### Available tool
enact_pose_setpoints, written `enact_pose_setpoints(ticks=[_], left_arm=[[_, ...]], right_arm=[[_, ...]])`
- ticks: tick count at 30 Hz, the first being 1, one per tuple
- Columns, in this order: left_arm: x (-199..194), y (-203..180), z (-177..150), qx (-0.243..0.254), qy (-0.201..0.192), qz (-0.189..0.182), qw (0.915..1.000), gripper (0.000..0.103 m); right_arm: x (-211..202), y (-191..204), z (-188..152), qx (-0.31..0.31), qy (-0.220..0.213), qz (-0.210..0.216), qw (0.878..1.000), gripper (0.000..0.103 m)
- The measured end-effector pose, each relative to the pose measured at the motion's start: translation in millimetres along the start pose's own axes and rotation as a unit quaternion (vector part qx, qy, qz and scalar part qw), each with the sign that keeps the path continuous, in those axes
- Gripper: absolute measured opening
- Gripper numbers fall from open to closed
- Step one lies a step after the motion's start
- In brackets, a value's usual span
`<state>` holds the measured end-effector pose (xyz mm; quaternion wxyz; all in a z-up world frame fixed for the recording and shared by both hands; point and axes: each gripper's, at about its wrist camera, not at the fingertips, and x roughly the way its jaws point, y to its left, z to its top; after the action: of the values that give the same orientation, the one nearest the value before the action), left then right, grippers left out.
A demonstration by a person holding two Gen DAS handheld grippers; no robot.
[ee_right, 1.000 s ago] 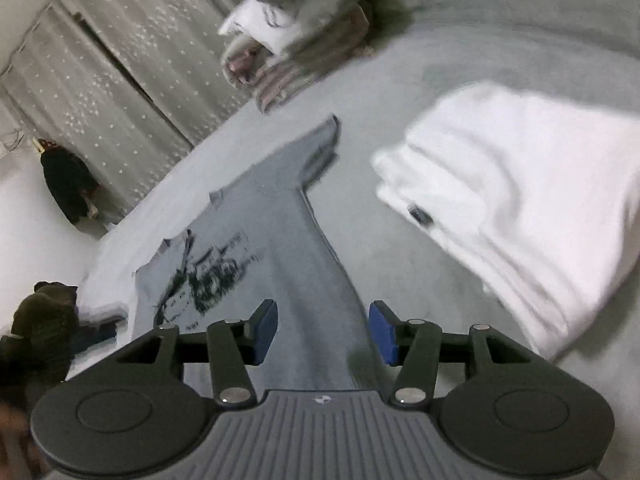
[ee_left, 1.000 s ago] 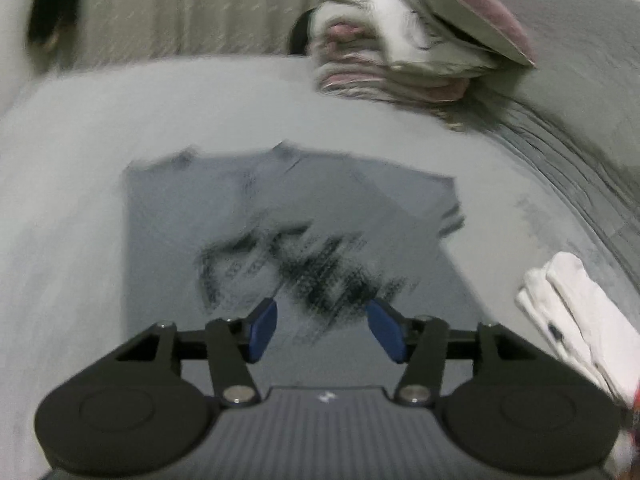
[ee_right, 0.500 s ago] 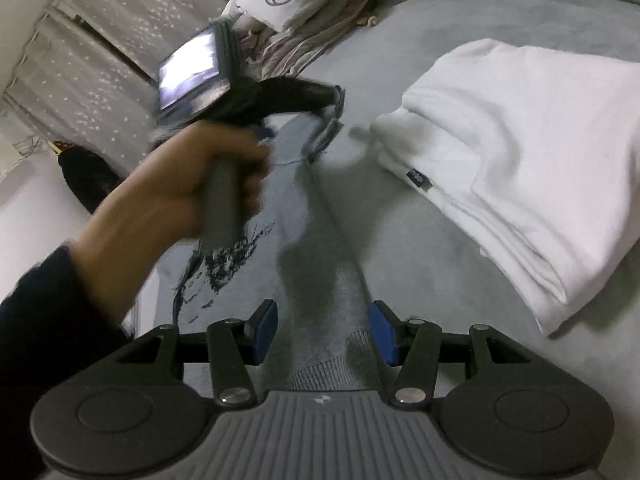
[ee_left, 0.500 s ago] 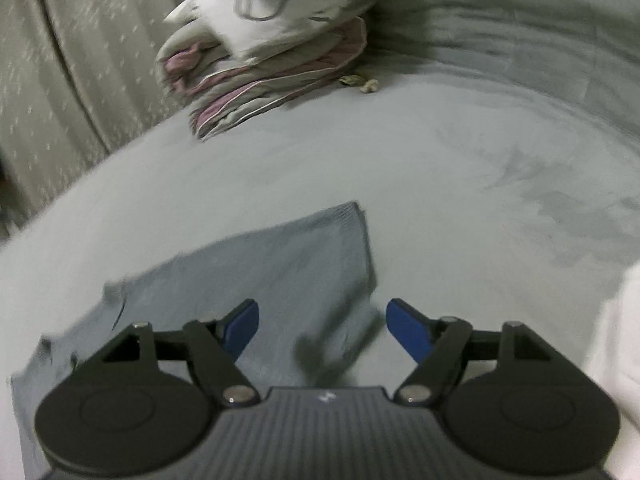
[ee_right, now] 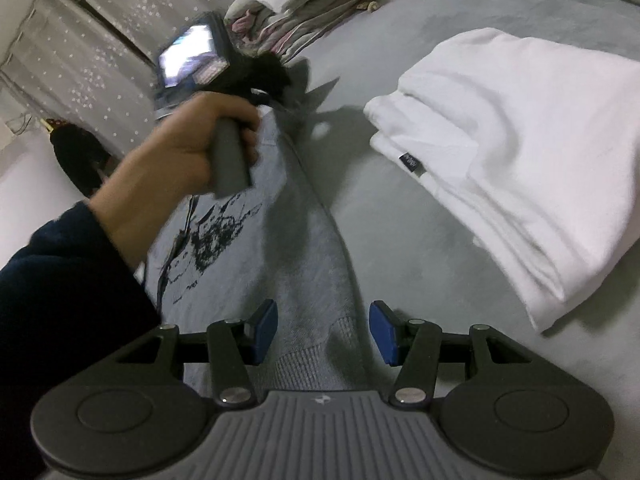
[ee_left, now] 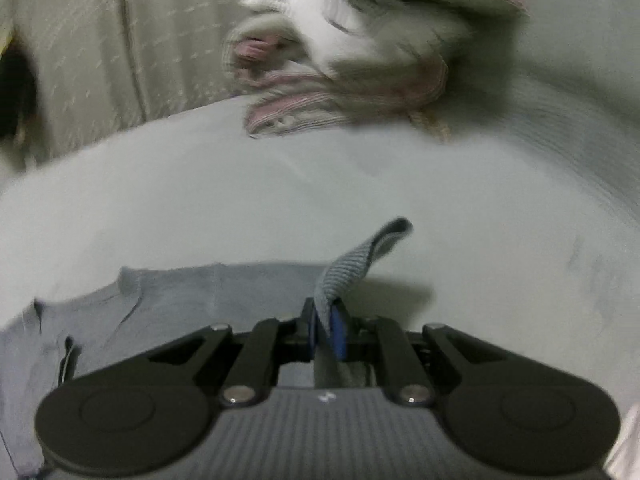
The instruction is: Fold clothes
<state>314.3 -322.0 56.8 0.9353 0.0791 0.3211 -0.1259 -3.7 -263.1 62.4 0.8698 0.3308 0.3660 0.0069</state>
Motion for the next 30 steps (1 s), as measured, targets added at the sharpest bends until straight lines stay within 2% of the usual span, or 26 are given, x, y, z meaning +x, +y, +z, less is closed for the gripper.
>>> enact_pose_setpoints(ticks=[2,6,10,11,12,13,15,21,23,25,30], left_arm=[[-13,27,7,-0.043,-0.012,-0.009,0.9990,0.008],[-23,72,7,-0.079,-0.013,-0.011,0.9967,0.008],[-23,109,-1,-0.120,-0.005,-0.014,0.9927,0.008],[-23,117,-4,-0.129,-0.004,-0.016,0.9915,0.008],[-24,126,-6,-0.138,-0.002,-0.018,0.9902,0.008],[-25,134,-8,-0.148,-0.001,-0.020,0.9888,0.008],[-27,148,-13,-0.156,0.000,-0.024,0.9875,0.009],[-28,172,-22,-0.166,0.005,-0.032,0.9856,0.009],[-27,178,-26,-0.176,0.009,-0.032,0.9838,0.009],[-21,185,-25,-0.192,0.015,-0.035,0.9807,0.010],[-15,201,-30,-0.219,0.022,-0.037,0.9747,0.012]], right_arm=[[1,-2,0,0.005,0.002,0.001,1.000,0.052],[3,-4,0,0.011,-0.003,-0.015,1.000,0.052],[10,7,-4,-0.034,0.000,-0.045,0.998,0.049],[12,13,-7,-0.057,0.002,-0.052,0.997,0.038],[15,18,-11,-0.079,0.004,-0.058,0.995,0.021],[18,23,-13,-0.097,0.011,-0.059,0.993,0.015],[22,32,-18,-0.128,0.013,-0.066,0.989,0.010],[1,30,-17,-0.134,-0.033,-0.051,0.989,0.008],[-2,32,-17,-0.147,-0.033,-0.048,0.987,0.008],[-6,40,-20,-0.180,-0.044,-0.044,0.982,0.008],[-29,60,-32,-0.268,-0.101,-0.014,0.958,0.007]])
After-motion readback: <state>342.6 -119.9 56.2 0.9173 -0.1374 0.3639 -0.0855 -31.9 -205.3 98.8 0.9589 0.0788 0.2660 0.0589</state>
